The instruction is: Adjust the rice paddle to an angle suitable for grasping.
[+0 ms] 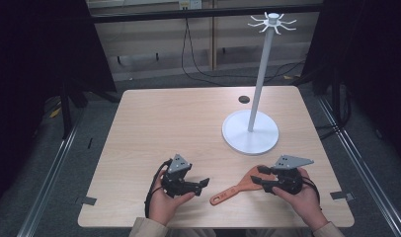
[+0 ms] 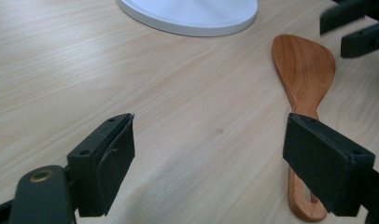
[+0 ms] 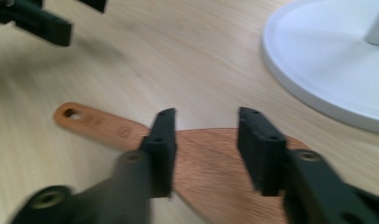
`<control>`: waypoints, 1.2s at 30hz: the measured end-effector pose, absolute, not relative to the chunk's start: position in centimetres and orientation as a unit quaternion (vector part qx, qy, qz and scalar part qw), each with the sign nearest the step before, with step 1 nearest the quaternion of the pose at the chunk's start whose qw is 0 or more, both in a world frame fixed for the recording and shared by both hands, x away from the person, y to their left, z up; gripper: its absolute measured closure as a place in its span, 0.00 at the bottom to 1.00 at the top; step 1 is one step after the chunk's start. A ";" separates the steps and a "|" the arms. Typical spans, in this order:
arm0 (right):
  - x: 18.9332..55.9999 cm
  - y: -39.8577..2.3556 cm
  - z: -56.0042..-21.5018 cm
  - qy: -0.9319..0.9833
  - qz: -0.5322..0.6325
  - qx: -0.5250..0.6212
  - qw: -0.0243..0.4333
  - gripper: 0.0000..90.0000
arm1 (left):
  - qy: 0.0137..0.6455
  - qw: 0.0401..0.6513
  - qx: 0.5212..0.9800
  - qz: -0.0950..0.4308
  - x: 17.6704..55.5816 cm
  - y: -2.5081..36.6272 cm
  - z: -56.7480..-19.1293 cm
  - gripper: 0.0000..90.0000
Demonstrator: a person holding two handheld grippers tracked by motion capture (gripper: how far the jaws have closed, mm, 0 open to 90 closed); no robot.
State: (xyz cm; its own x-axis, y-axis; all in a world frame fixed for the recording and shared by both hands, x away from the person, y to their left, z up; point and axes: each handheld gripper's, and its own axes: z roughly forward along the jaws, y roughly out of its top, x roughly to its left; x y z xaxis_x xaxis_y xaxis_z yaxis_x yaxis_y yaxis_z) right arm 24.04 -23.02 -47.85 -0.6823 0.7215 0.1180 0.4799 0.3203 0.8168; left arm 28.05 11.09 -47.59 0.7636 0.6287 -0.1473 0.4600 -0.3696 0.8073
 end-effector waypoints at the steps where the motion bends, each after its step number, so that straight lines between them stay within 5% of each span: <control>1: 24.0 -22.8 -47.8 0.807 0.444 0.365 0.136 0.78 | 0.333 0.459 0.818 0.090 28.1 11.1 -47.6 0.18; 8: 23.6 -21.7 -47.9 0.827 0.431 0.340 0.119 0.99 | 0.343 0.459 0.815 0.086 27.9 11.6 -47.8 0.16; 36: 23.4 -17.2 -50.2 0.870 0.392 0.287 0.082 1.00 | 0.369 0.473 0.797 0.069 27.7 13.0 -48.0 0.06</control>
State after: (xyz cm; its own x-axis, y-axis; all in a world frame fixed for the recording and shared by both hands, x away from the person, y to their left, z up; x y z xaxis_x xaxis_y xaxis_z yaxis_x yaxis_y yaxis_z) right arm 23.38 -17.24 -50.22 -0.8215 0.5641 0.0833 0.4358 0.5269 0.7297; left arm 27.69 13.05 -47.99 0.7175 0.6541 -0.2396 0.5240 -0.2802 0.8043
